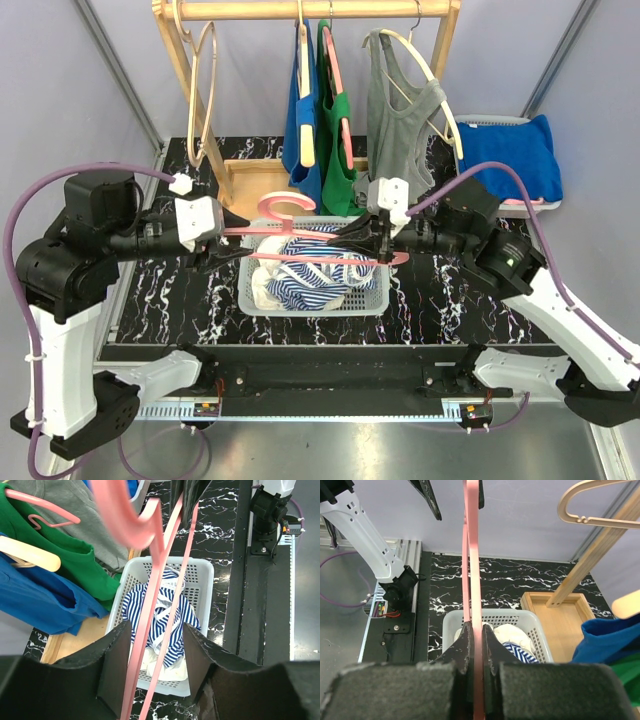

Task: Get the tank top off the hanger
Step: Place the hanger at the clothesline.

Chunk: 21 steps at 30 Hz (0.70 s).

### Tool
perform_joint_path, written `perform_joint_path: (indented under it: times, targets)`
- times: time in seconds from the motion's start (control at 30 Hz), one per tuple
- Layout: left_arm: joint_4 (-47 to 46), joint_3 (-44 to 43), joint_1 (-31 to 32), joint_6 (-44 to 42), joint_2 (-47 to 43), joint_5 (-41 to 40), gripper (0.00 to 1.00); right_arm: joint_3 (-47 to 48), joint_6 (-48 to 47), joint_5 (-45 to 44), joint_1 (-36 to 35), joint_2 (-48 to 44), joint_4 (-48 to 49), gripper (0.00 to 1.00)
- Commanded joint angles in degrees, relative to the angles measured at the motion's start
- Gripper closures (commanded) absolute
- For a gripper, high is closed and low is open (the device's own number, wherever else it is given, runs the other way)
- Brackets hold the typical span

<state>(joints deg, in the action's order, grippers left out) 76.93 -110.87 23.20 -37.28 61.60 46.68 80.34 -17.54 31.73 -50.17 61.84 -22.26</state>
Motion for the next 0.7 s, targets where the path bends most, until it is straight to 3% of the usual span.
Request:
perform_joint_path:
  times: [0.0, 0.17, 0.3, 0.43, 0.6, 0.67]
  targets:
    - [2.1, -0.7, 0.3, -0.6, -0.3, -1.6, 0.53, -0.2, -0.5, -4.5, 1.0, -2.7, 1.9, 1.00]
    - [2.2, 0.5, 0.3, -1.3, -0.1, -2.4, 0.56, 0.0, -0.6, -5.2, 1.0, -3.4, 0.6, 1.00]
    - [2.2, 0.5, 0.3, -1.1, 0.3, -1.6, 0.74, -0.4, -1.6, -7.4, 1.0, -5.1, -1.1, 1.00]
    - [2.2, 0.7, 0.4, -1.2, 0.2, -1.5, 0.80, -0.8, -2.1, -10.4, 1.0, -6.4, -2.3, 1.00]
    - [2.2, 2.0, 0.4, -1.5, -0.2, -0.8, 0.78, -0.4, -2.2, -12.0, 1.0, -6.9, -2.3, 1.00]
    - [2.3, 2.7, 0.3, -1.8, -0.3, -0.5, 0.62, 0.2, -2.3, -11.8, 1.0, -6.7, -2.3, 1.00]
